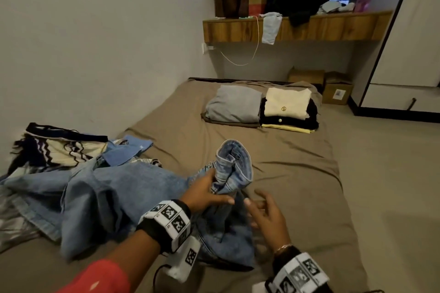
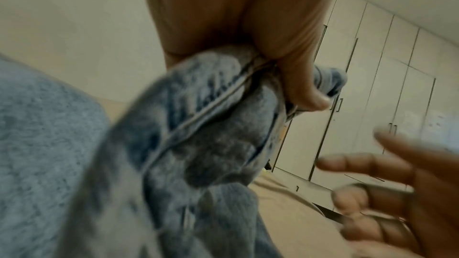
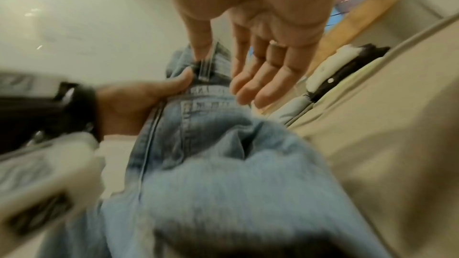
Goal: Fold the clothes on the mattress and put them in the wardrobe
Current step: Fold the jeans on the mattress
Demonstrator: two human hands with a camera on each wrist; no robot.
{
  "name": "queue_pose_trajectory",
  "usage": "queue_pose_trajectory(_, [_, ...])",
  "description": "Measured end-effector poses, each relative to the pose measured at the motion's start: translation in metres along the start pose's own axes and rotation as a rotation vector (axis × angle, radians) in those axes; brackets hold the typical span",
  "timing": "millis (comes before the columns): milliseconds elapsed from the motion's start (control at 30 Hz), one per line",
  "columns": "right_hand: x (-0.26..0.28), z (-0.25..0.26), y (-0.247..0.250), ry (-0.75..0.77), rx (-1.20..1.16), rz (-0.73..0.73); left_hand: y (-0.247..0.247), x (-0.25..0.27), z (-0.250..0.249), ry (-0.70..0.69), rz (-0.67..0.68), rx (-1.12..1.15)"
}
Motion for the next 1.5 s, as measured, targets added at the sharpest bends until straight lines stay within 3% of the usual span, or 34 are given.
queue_pose_trajectory(100, [-0.017,0.025,-0.01,-0.108,-0.059,0.107,-0.004,0.01,-0.01,-0.033,0.151,0.054])
queue_pose_trajectory(167, [-0.033,0.034,-0.004,-0.106,0.095,0.016,0.013,0.011,-0.018,-0.033,0.135,0.018])
queue_pose_trajectory(267, [-0.058,0.08,0.029,-0.027,0.262,-0.104,0.078,0.013,-0.04,-0.039,-0.111,-0.122])
queue_pose_trajectory(367, [-0.082,0.179,0.054,0.205,0.35,-0.091,0.164,0.015,-0.073,-0.048,-0.343,-0.249])
queue_pose_trajectory(500, [-0.112,0.336,0.05,0.488,0.354,0.029,0.257,0.019,-0.168,-0.37,-0.528,-0.326])
queue_pose_trajectory(633, [-0.101,0.485,0.031,0.752,0.222,0.099,0.335,0.037,-0.294,-0.688,-0.918,-0.373])
queue_pose_trajectory(733, [-0.078,0.55,0.022,0.935,0.086,0.161,0.36,0.066,-0.355,-0.867,-1.167,-0.545])
queue_pose_trajectory(833, [-0.065,0.571,0.018,1.051,0.009,0.23,0.355,0.079,-0.37,-0.988,-1.223,-0.911])
queue_pose_trajectory(900, [-0.066,0.556,0.02,1.016,0.062,0.226,0.347,0.077,-0.356,-0.897,-1.137,-1.038])
queue_pose_trajectory(1000, [-0.073,0.504,0.027,0.875,0.15,0.286,0.331,0.072,-0.302,-0.61,-0.857,-0.955])
queue_pose_trajectory(1133, [-0.073,0.384,0.046,0.627,0.179,0.363,0.274,0.062,-0.192,-0.292,-0.359,-0.872])
queue_pose_trajectory(1300, [-0.064,0.214,0.066,0.252,0.171,0.293,0.166,0.039,-0.061,0.015,0.014,-1.026])
queue_pose_trajectory(1400, [-0.043,0.151,0.069,0.128,0.094,0.275,0.11,0.038,-0.023,0.133,0.198,-1.144])
queue_pose_trajectory(1500, [-0.03,0.121,0.074,0.097,0.057,0.244,0.058,0.032,-0.023,0.065,0.245,-1.178])
Point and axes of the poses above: each hand's wrist, its own x-axis away from the middle knuckle, its own y-axis out of the back of the hand, z = x × y, the point moved 1 cm from there along -x, towards the middle knuckle, and after that the axes turned 8 degrees about -x, right-handed, at the moved point
